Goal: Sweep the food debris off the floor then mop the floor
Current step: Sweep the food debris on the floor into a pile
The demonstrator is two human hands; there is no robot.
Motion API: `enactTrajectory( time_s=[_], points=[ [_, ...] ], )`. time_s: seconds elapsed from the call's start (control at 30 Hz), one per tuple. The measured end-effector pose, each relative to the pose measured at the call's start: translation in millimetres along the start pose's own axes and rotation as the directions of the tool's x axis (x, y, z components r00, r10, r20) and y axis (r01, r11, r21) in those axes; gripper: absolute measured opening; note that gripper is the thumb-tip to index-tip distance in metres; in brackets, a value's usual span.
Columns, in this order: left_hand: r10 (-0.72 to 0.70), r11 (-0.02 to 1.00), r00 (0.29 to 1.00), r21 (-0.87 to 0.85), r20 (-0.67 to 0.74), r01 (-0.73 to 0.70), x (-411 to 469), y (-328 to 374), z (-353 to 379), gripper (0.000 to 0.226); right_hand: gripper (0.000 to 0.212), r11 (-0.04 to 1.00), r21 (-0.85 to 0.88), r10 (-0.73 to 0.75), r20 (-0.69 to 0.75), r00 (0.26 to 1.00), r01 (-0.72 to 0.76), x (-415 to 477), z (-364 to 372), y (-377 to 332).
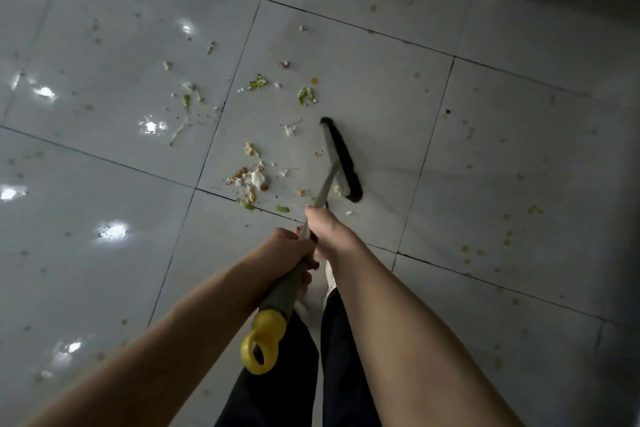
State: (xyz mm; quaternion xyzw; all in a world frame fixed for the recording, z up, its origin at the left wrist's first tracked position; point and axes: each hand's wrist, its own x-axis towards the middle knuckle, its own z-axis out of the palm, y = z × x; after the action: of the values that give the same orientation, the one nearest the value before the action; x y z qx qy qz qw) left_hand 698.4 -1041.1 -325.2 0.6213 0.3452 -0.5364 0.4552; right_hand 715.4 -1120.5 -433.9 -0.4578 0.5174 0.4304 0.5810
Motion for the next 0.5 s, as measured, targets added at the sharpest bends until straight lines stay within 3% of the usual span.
enactTrajectory(
  time_s=[0.23, 0.5],
  points=[
    [0.015, 0.998, 0.997, -0.066, -0.076, -0.02, -38, -21, -51, 0.035, 0.041, 0.961, -0.235, -0.14, 0.034, 0.99, 0.144, -34, 72, 13],
    [0.119, 0.991, 0.989, -0.077, 0.088, -0.113, -61, -28, -46, 0.042, 0.038, 0.945, -0.263, -0.241, -0.155, 0.958, 0.195, -69, 52, 15]
  ],
)
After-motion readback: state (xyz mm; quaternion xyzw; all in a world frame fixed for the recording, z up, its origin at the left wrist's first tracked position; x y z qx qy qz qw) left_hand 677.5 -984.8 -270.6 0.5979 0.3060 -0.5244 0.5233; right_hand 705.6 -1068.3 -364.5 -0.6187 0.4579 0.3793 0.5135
